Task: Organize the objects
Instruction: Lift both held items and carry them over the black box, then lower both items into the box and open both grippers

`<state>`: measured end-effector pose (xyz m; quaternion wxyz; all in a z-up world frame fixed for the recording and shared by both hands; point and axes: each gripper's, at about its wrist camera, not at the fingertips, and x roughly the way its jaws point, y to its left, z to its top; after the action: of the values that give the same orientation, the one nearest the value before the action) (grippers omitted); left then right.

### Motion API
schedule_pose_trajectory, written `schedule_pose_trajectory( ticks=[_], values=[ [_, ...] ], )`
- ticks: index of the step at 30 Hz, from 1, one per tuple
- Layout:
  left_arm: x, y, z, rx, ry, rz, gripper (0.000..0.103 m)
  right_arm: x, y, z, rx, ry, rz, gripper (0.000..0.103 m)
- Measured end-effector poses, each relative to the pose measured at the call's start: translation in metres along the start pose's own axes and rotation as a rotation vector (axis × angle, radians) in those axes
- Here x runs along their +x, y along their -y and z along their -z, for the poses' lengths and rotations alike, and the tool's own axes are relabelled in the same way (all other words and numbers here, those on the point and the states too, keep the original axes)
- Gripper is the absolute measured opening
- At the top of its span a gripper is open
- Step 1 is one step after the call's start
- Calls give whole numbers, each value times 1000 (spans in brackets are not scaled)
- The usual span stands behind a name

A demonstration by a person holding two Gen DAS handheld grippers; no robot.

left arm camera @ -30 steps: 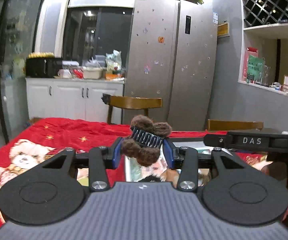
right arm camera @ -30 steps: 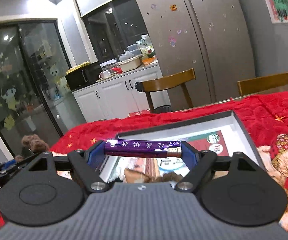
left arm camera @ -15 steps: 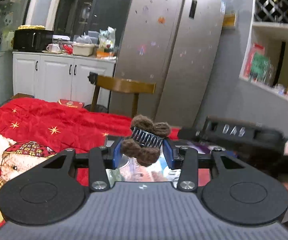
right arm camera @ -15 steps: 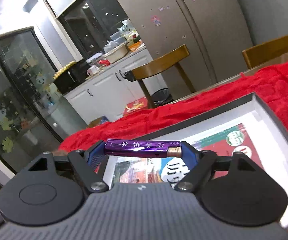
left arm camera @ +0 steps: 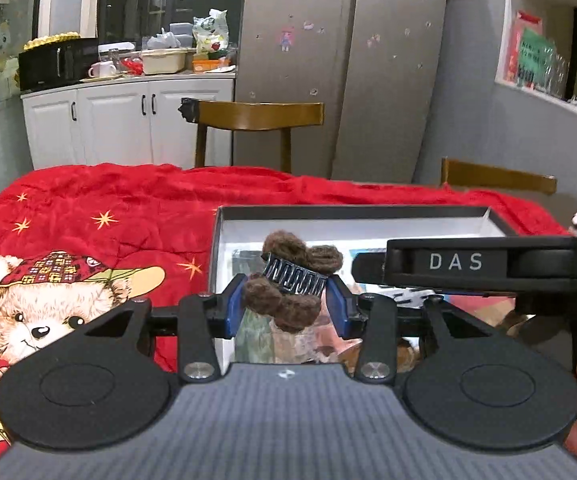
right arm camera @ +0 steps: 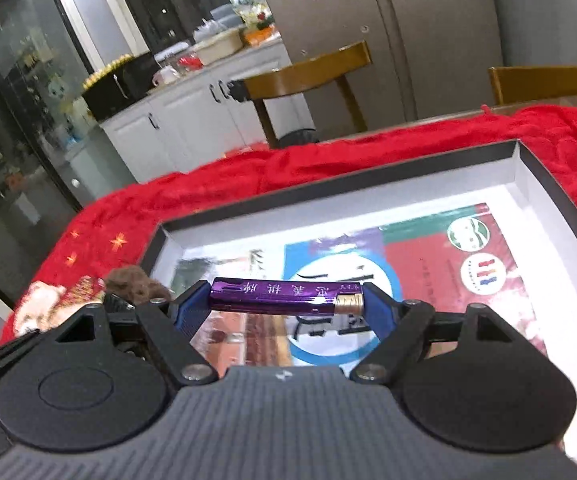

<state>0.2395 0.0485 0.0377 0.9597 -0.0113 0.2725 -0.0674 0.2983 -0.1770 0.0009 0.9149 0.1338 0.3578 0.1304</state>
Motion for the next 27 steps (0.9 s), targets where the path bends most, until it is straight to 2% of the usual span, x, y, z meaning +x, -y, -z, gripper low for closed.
schedule_pose_trajectory(
  ticks=[3, 11, 13, 27],
  values=[
    [5, 1, 3, 15, 0, -32, 48, 2, 0, 4, -9, -5, -6, 81],
    [12, -8, 8, -16, -37, -32, 48, 1, 0, 4, -20, -6, -4, 81],
    [13, -7, 9, -4, -31, -52, 48, 0, -1, 3, -31, -9, -3, 81],
    [13, -1, 13, 19, -37, -46, 48, -3, 6, 0, -28, -34, -35, 81]
  ],
)
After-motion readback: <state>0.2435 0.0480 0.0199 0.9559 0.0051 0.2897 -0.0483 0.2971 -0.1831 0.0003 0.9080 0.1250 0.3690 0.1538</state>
